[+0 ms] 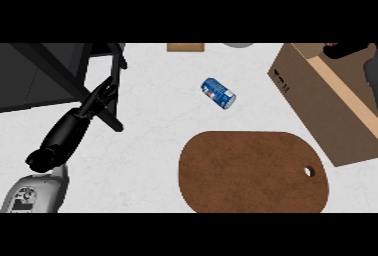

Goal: Pick the pear from the cutting board and place it in the cardboard box

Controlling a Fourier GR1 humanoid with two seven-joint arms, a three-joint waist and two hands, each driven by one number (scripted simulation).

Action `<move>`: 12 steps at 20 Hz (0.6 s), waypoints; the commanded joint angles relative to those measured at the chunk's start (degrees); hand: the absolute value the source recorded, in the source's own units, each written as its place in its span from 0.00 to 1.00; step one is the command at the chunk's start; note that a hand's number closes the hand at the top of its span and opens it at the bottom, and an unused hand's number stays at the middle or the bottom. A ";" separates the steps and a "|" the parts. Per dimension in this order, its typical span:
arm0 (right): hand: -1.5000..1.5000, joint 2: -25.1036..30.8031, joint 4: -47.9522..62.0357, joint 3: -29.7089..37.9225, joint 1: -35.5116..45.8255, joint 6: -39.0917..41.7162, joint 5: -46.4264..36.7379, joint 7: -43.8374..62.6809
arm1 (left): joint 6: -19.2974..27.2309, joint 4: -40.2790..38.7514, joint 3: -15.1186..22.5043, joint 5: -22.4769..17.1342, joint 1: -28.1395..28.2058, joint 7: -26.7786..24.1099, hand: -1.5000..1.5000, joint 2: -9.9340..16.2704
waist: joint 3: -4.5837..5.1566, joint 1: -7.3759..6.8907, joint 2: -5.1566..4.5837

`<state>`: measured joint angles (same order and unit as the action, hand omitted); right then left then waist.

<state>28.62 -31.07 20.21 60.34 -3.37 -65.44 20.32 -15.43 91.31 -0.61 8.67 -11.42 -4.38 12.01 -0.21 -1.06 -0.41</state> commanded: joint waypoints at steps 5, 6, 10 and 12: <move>1.00 5.22 9.77 0.42 -1.14 11.81 1.74 -6.28 | 2.05 0.29 0.12 1.86 -0.17 1.67 0.50 -1.01 | 0.17 -0.10 -0.05; 1.00 6.73 11.34 1.19 -2.07 11.20 1.87 -6.37 | 1.53 -2.29 -1.15 1.64 -1.61 0.02 0.50 0.05 | 0.17 -0.07 -0.28; 0.00 9.05 13.16 2.09 -0.91 20.09 4.46 -11.86 | 0.41 2.00 -1.06 0.56 1.61 1.98 0.50 0.36 | 0.16 -0.16 0.15; 0.00 9.45 13.14 1.80 -1.23 20.98 4.91 -15.34 | 1.32 0.52 -0.25 1.18 -1.25 3.18 0.50 -1.13 | 0.15 0.09 0.05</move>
<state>36.57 -19.10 21.95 58.84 12.50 -61.88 9.72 -15.60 92.14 -0.76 8.79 -11.40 -2.87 11.64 -0.16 -1.19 -0.36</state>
